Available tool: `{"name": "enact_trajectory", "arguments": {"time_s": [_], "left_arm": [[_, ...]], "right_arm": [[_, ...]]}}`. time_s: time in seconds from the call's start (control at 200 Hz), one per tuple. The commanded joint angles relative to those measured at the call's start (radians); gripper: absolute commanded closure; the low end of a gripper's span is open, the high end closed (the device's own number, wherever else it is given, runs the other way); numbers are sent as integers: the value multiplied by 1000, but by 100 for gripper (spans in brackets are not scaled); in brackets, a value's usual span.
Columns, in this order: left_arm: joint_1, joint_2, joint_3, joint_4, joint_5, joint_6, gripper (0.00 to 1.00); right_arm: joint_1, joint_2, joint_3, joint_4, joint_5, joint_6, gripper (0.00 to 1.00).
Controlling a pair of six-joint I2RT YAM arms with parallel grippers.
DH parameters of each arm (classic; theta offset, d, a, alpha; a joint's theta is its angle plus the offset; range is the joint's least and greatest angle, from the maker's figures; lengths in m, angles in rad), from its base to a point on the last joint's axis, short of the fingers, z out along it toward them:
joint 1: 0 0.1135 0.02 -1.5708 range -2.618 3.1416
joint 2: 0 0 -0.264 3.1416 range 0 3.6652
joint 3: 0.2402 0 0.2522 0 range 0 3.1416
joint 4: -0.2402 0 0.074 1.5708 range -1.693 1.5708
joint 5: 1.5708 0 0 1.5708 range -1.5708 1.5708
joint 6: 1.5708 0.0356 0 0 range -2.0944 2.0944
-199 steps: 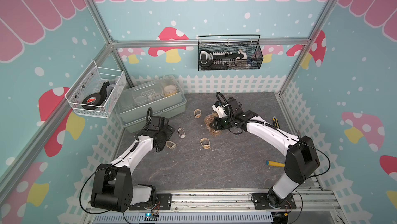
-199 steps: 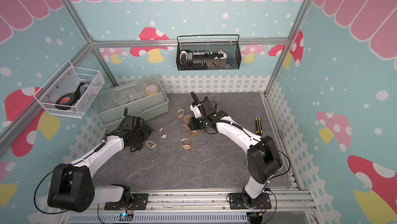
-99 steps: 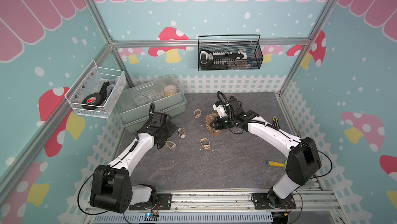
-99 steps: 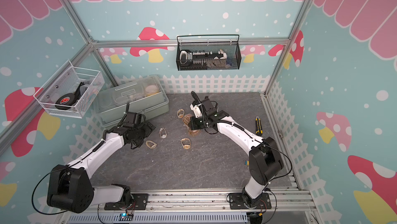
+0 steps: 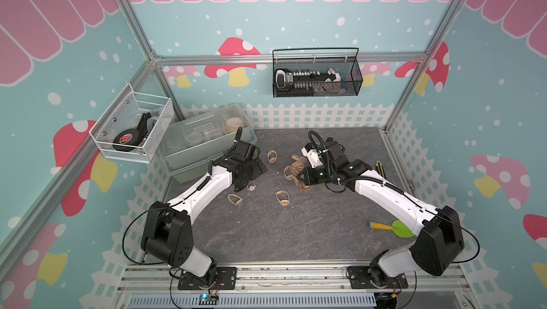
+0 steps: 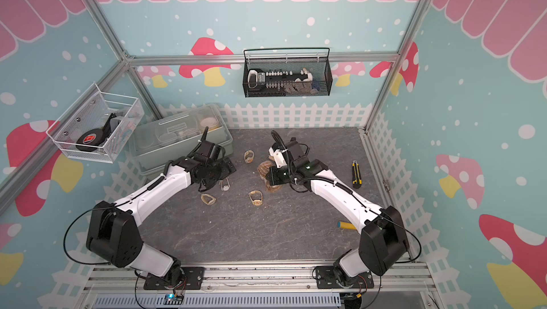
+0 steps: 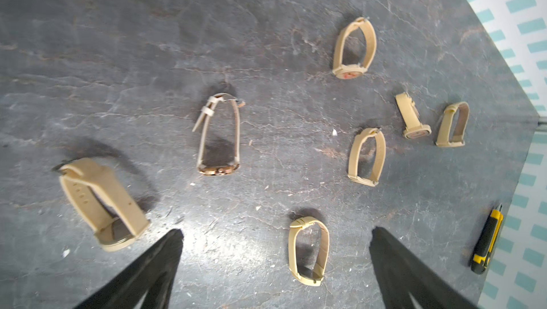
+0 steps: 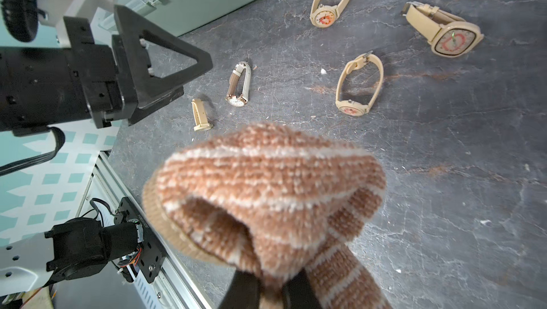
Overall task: Wipe the watch dial
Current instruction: Pick up the watch at the center of the board.
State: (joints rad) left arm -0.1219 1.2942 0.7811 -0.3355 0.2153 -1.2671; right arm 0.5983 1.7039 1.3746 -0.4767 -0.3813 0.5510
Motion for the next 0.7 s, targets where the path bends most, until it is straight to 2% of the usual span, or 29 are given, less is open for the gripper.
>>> {"name": "enact_trajectory", "arguments": {"time_s": [0.0,0.22,0.695], "left_arm": [[10,-12,-33,-56,-54,23,100],[11,-9,-75,-39,-108,36,100],[12,65,-90,-56,-169,60,90]], "right_arm": [[7,-36,-9,14,3,-14,100],[7,-32,-12,15,1,-20,100],[7,-38,-25,26,8,-8,100]]}}
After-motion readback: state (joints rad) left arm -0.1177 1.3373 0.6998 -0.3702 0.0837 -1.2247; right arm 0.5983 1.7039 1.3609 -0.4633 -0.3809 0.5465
